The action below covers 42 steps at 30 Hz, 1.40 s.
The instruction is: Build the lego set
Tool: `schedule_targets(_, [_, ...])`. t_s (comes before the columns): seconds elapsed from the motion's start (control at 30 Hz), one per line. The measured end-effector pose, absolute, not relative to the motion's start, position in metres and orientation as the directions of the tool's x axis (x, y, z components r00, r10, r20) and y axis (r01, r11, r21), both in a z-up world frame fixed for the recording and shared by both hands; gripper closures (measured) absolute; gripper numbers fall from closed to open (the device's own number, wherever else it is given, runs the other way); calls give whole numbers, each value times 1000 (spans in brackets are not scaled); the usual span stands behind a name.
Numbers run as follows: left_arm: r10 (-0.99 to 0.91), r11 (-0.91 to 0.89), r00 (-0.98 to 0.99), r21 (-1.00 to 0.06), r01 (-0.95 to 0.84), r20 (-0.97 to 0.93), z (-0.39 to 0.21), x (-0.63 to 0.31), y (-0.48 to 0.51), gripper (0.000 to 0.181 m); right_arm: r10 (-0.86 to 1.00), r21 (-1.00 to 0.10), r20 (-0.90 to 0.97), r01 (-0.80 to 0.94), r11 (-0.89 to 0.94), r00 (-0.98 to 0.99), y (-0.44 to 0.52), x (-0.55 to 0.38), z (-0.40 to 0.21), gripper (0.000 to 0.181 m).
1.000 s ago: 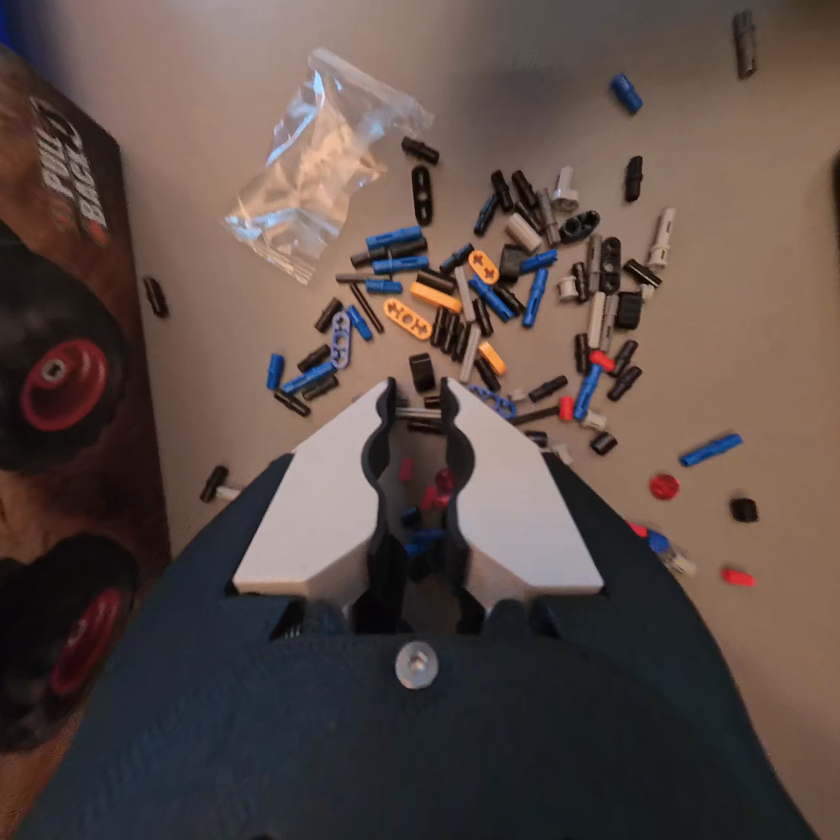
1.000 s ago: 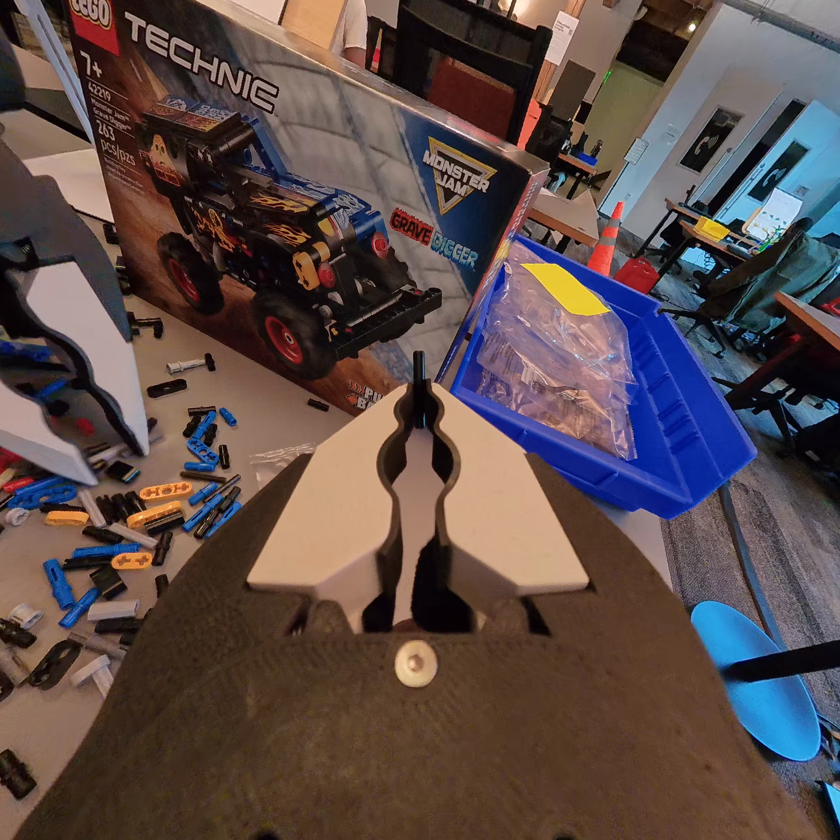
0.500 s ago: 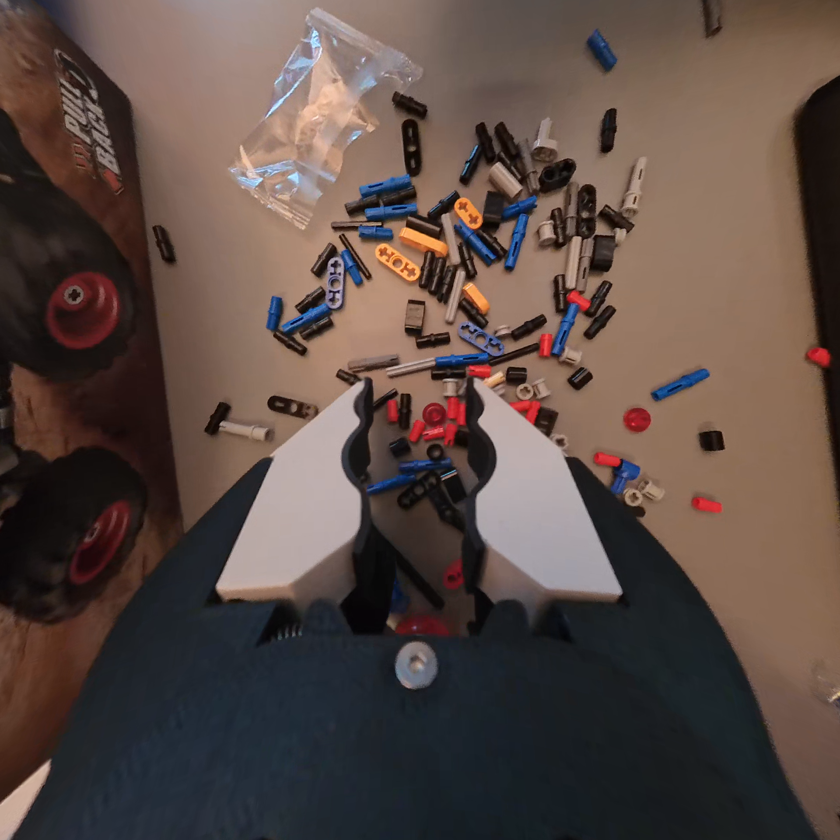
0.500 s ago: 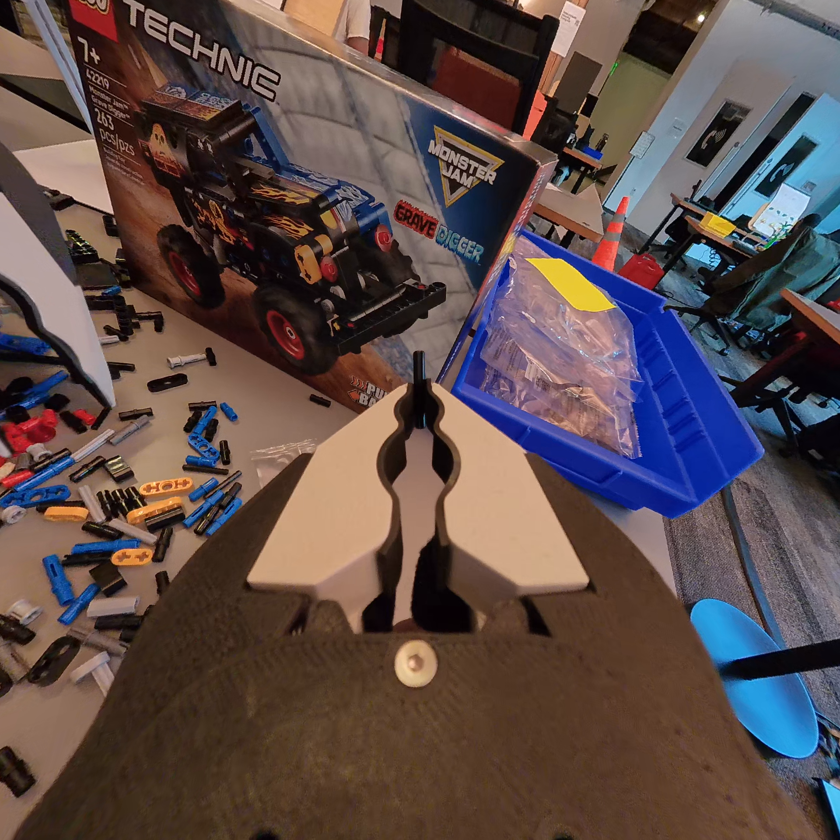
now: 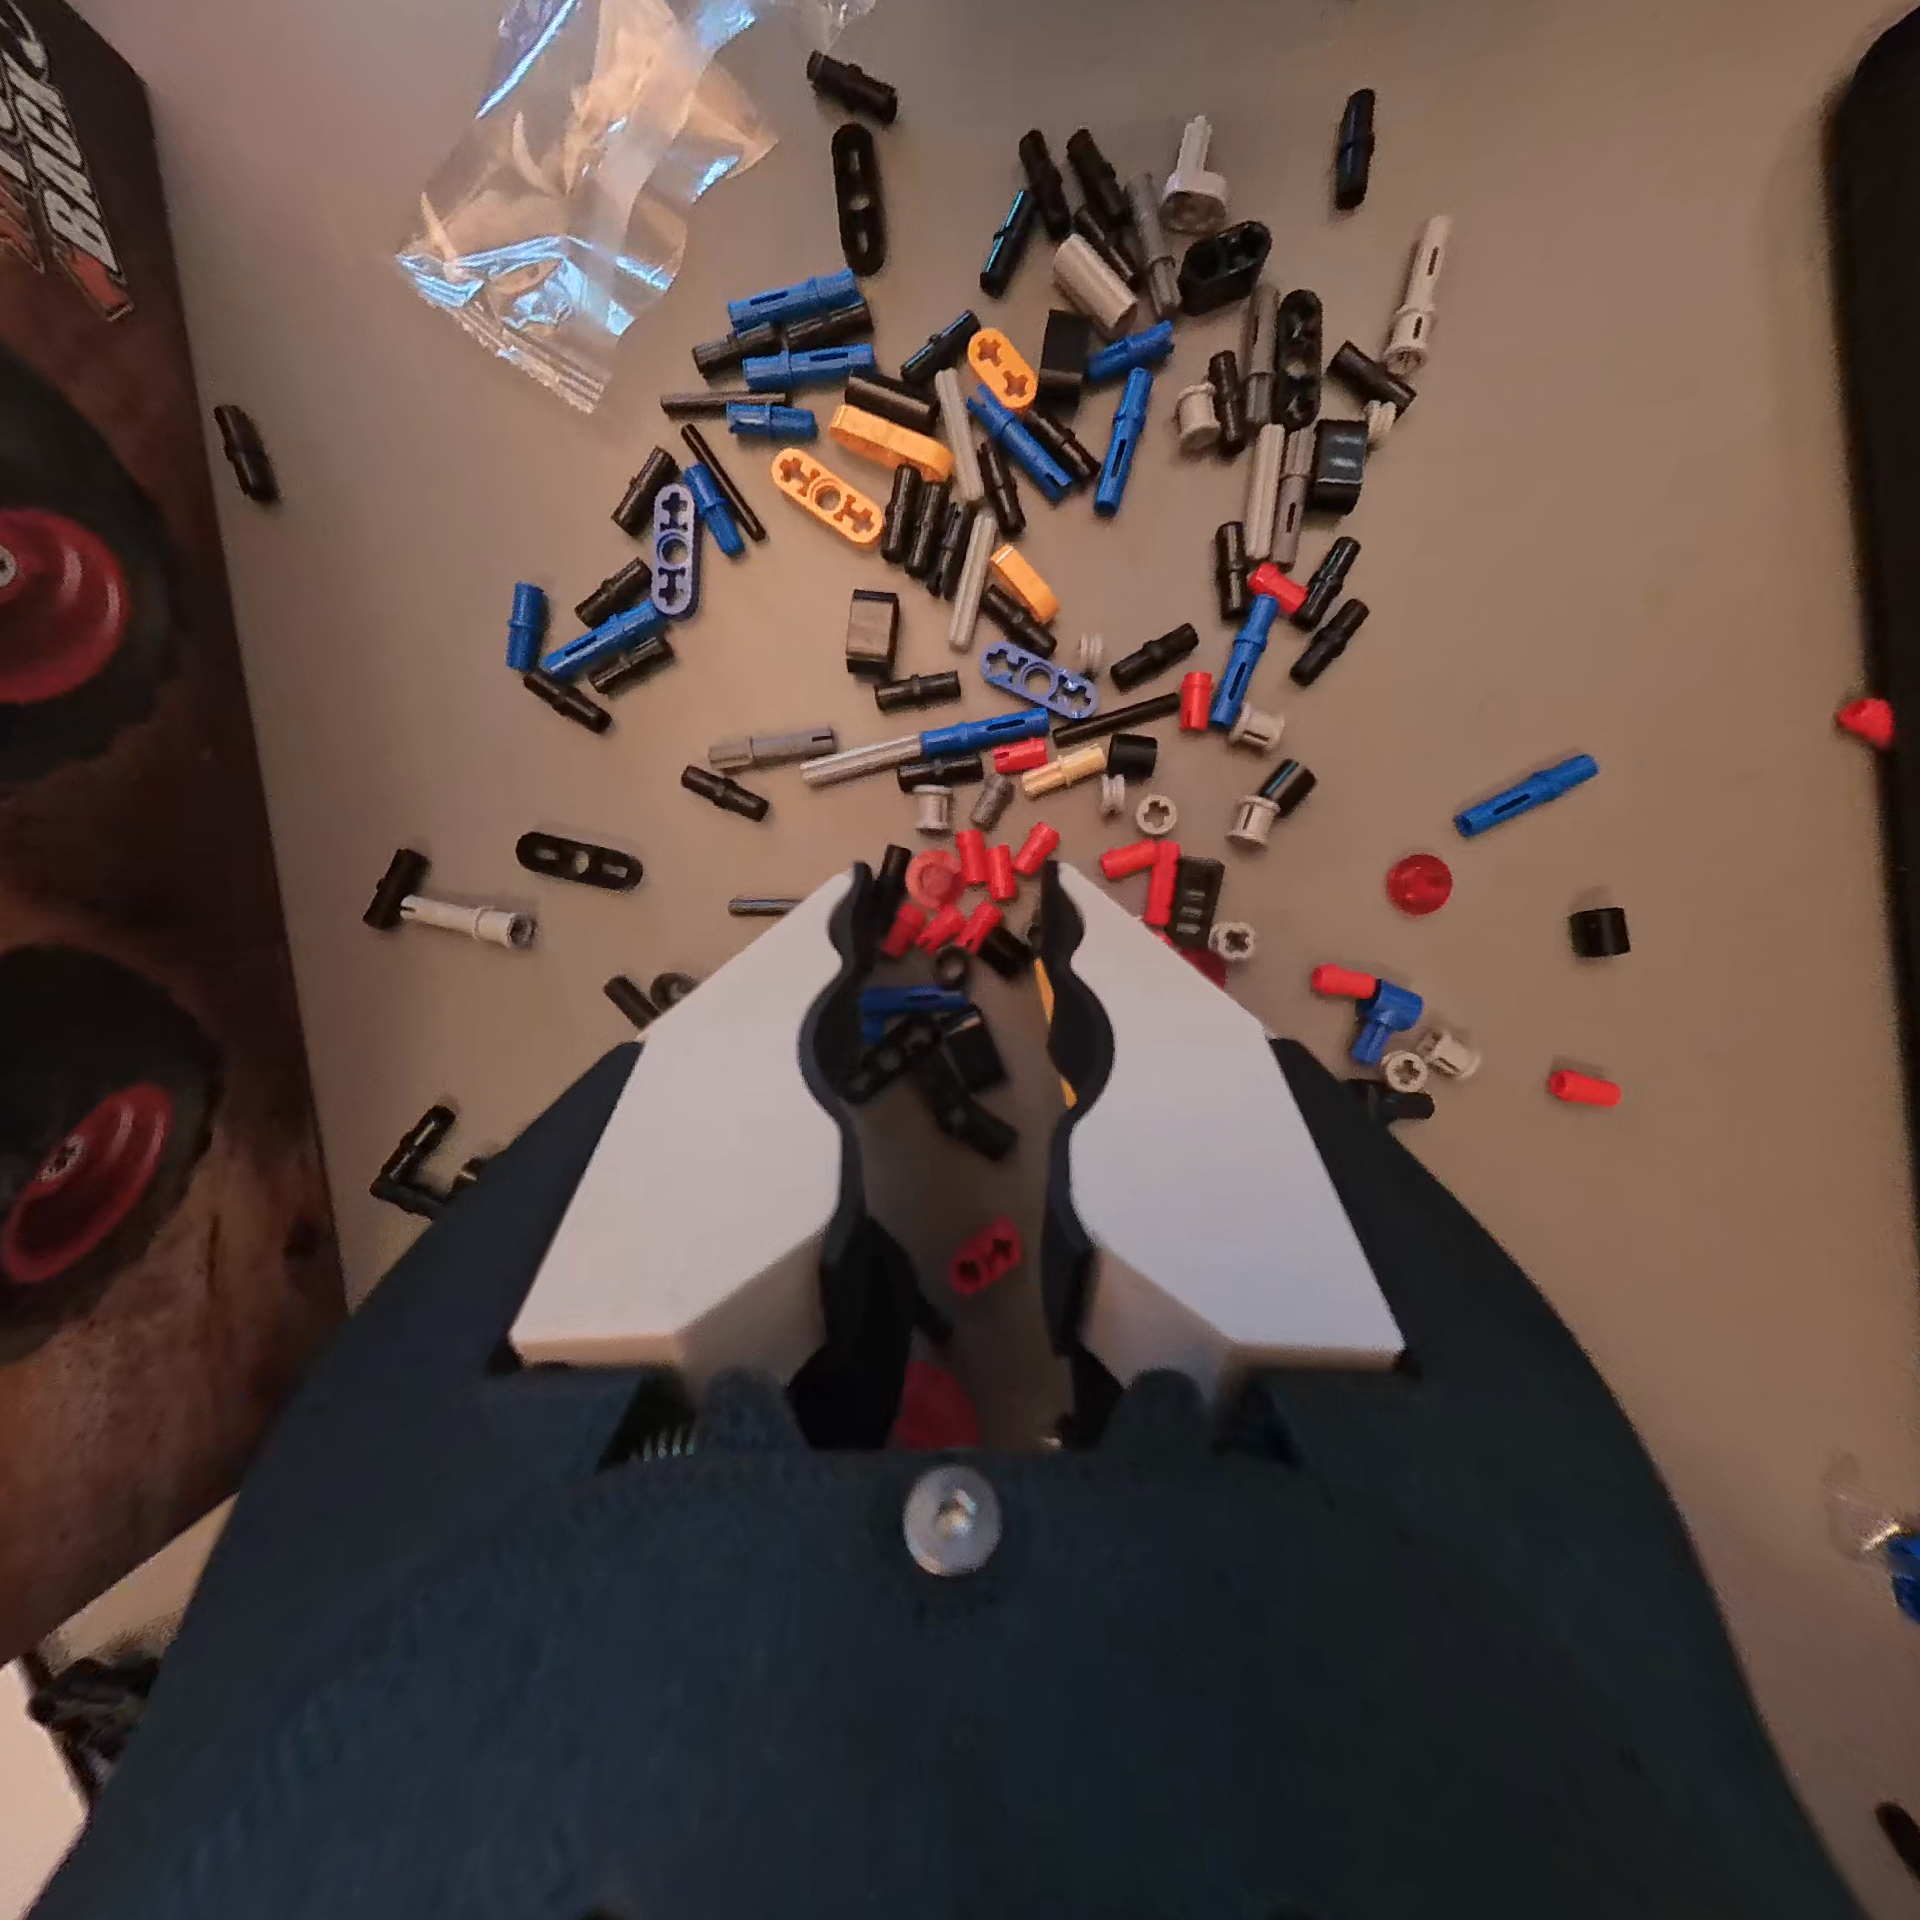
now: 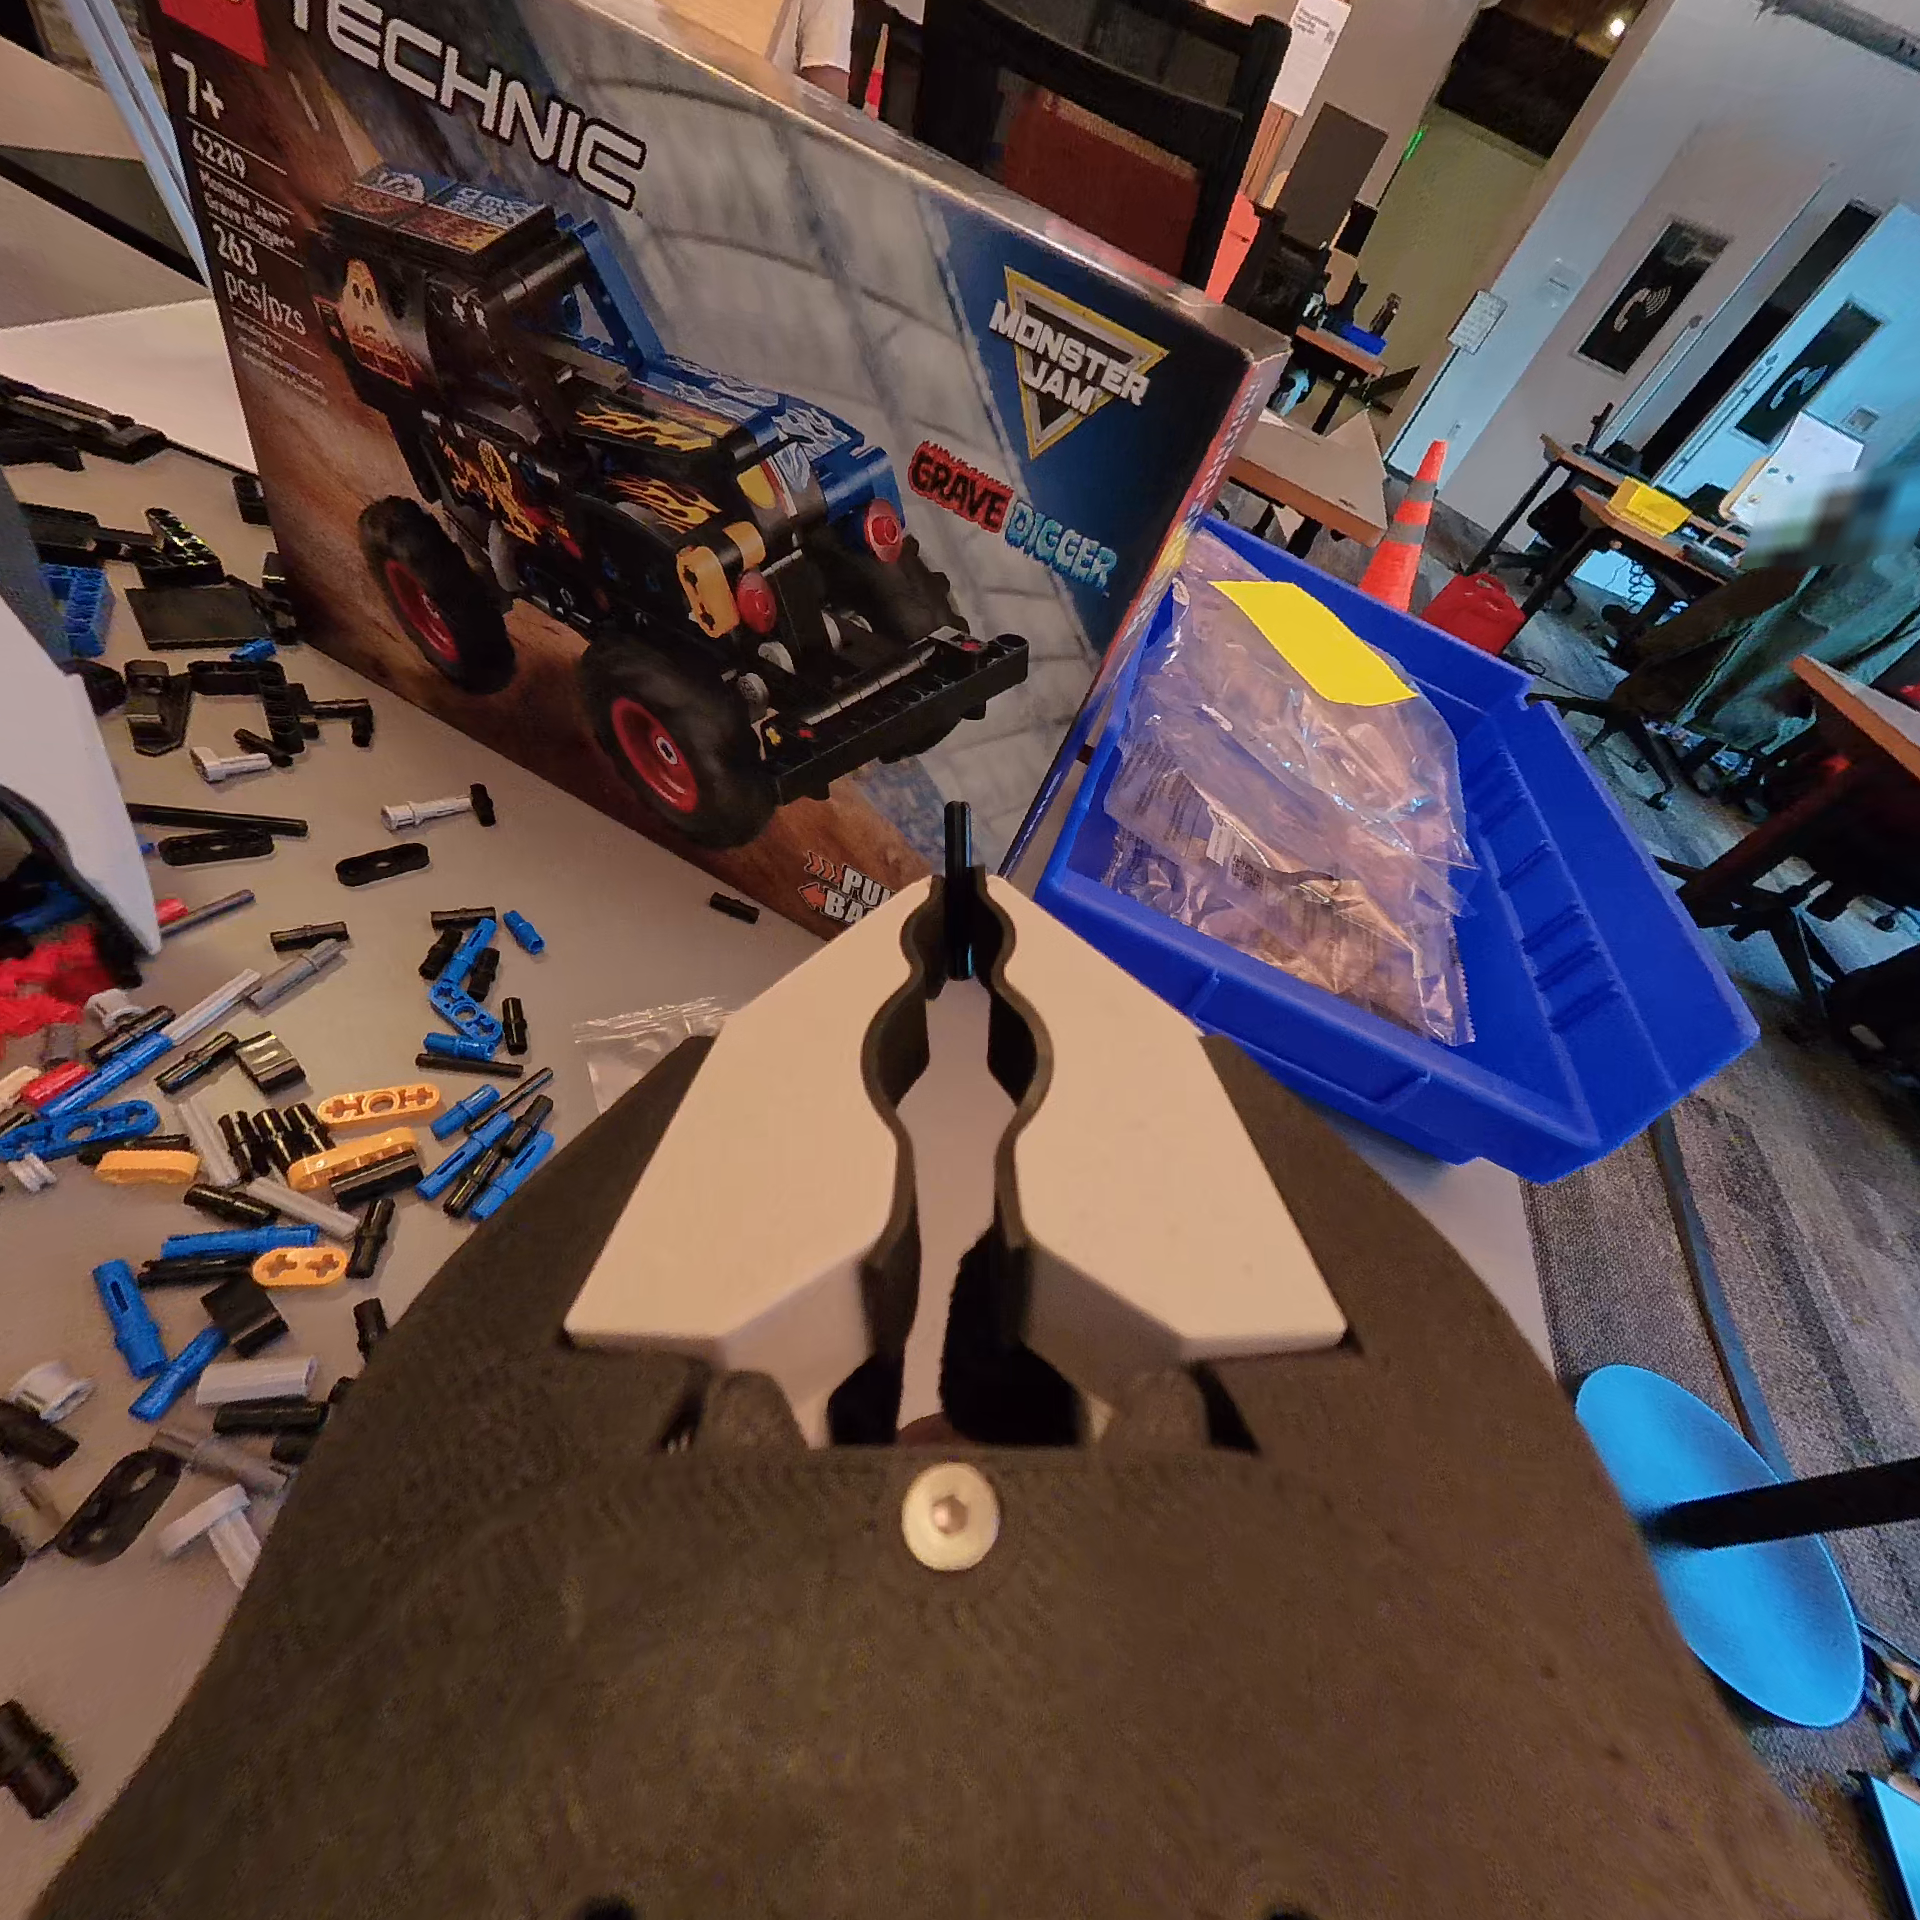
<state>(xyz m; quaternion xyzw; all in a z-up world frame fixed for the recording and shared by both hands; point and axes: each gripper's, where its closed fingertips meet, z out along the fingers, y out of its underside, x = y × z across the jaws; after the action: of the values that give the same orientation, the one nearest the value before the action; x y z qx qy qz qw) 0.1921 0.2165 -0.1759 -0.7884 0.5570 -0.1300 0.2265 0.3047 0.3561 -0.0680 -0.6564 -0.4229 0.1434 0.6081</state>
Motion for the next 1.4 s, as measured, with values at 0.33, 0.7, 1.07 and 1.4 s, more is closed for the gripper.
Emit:
schedule_targets(0.33, [-924,-286,374,-514,-809,-75,-173,184,221,164,730,-920,326,380,98,601,356,305,-68,178])
schedule_targets(0.7, [-910,-215,371,-551,-807,-188,-150,179,221,174,731,-920,326,380,99,600,356,304,-68,178])
schedule_targets(1.07, [-796,-197,471,-573,-796,-380,-138,146,182,171,740,-916,331,389,102,586,354,300,-71,178])
schedule_targets(1.4, [-651,-129,521,-595,-793,-553,-145,129,186,169,750,-899,363,419,128,552,350,294,-76,178])
